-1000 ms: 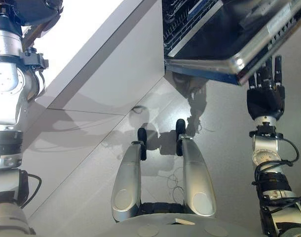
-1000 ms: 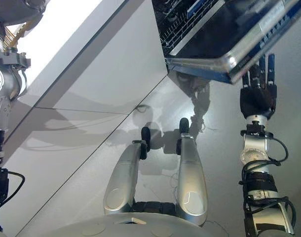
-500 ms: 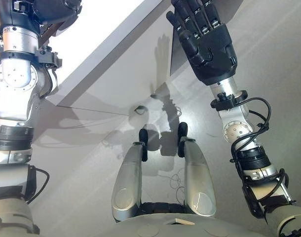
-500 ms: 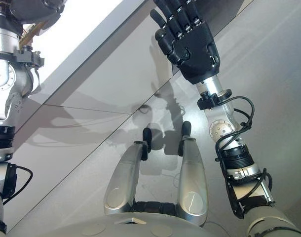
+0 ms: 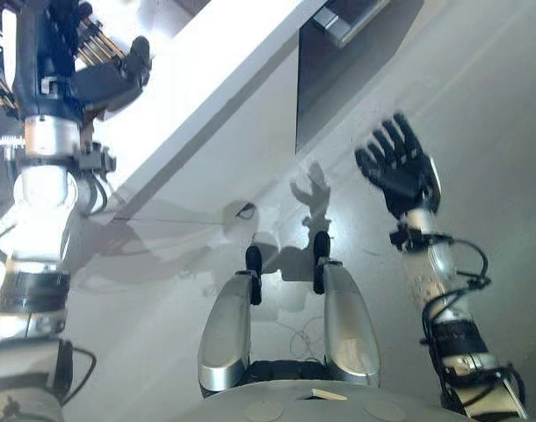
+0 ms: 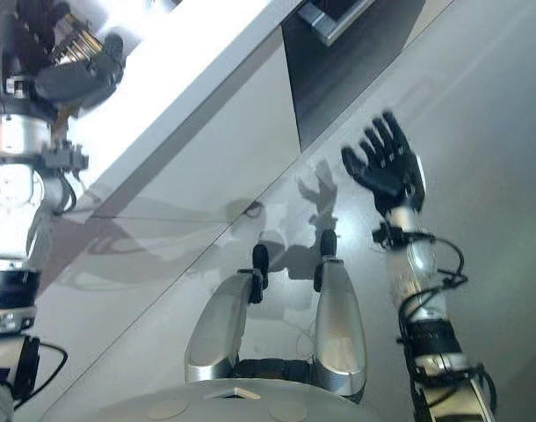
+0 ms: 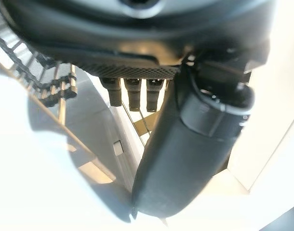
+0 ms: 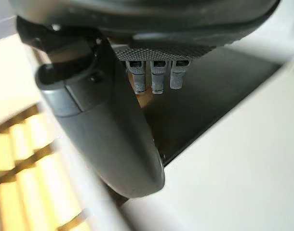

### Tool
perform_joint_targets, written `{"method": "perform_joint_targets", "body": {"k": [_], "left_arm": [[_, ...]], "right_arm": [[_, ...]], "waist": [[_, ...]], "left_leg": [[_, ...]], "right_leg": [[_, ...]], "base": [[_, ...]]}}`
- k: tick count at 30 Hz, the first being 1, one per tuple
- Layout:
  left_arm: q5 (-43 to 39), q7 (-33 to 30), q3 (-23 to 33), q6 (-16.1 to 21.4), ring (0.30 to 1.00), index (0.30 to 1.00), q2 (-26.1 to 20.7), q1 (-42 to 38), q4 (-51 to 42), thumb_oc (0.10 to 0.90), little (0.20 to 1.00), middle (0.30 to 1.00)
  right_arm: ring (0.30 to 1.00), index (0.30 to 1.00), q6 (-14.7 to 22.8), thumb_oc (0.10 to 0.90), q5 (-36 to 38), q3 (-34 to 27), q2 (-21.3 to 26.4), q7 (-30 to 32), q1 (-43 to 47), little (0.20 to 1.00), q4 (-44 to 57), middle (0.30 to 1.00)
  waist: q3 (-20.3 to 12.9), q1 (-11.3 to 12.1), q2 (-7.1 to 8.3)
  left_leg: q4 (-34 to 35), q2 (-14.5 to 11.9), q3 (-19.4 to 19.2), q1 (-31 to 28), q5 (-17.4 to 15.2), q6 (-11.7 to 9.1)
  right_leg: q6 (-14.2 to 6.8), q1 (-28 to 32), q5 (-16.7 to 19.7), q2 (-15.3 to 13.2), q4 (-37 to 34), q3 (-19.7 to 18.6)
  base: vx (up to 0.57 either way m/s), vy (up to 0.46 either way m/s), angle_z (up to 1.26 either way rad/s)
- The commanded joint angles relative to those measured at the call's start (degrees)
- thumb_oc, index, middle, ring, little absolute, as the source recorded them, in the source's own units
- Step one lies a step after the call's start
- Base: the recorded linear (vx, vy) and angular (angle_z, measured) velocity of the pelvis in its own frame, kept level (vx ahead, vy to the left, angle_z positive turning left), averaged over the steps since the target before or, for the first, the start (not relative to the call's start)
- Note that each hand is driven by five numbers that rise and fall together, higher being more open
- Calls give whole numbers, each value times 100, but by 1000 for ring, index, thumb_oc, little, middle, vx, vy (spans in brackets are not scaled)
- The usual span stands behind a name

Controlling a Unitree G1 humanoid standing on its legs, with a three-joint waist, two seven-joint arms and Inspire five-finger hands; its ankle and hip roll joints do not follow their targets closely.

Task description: Pick up plates and place into dishwasher.

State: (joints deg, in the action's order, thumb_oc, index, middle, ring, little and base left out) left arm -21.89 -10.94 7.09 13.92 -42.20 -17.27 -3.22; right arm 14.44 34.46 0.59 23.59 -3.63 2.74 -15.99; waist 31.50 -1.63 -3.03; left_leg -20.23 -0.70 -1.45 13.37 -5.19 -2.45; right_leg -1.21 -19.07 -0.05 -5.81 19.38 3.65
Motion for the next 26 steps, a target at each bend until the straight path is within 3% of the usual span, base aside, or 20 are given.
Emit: {"method": "perform_joint_targets", "body": {"k": [1, 7, 14, 20, 26], "left_arm": [[327, -136, 246, 246, 900, 900, 97, 583, -402, 800, 900, 900], [250, 18, -25, 137, 900, 900, 337, 495, -243, 800, 900, 900], [93, 115, -488, 127, 900, 900, 793, 334, 216, 800, 900, 900], [-2, 211, -488, 67, 900, 900, 976, 395, 329, 800, 900, 900], [-55, 171, -348, -107, 900, 900, 948, 451, 483, 800, 900, 900]], "right_arm": [[900, 900, 445, 800, -1074, 295, 35, -269, -207, 900, -106, 900], [900, 900, 32, 800, -1343, 765, -287, -416, -609, 900, -1612, 900], [900, 900, -278, 800, -2054, 1008, -515, -438, -506, 900, -3682, 900], [900, 900, -700, 800, -2064, 876, -601, -115, -544, 900, -4381, 900], [900, 900, -797, 800, -2418, 746, -584, -170, -628, 900, -4569, 900]], "waist": [[-810, -62, 304], [-1430, -57, 365], [-2108, 27, 282], [-2408, 15, 244], [-2585, -23, 242]], "left_leg": [[449, 465, -277, -213, 21, 474], [988, 569, -203, -844, 54, 417], [1731, 517, -143, -1565, 103, 351], [2003, 493, -191, -1914, 81, 323], [2113, 464, -308, -2096, 25, 328]], "right_leg": [[-254, 402, -42, 54, -497, -33], [-325, 1159, -2, 57, -1107, -61], [-344, 1968, 25, 180, -1736, -28], [-326, 2327, 26, 273, -2040, -13], [-310, 2511, 16, 339, -2199, -47]], "base": [[0, 0, 0], [34, 12, 0], [-3, 17, 8], [-9, 9, 4], [-11, 13, -4]]}}
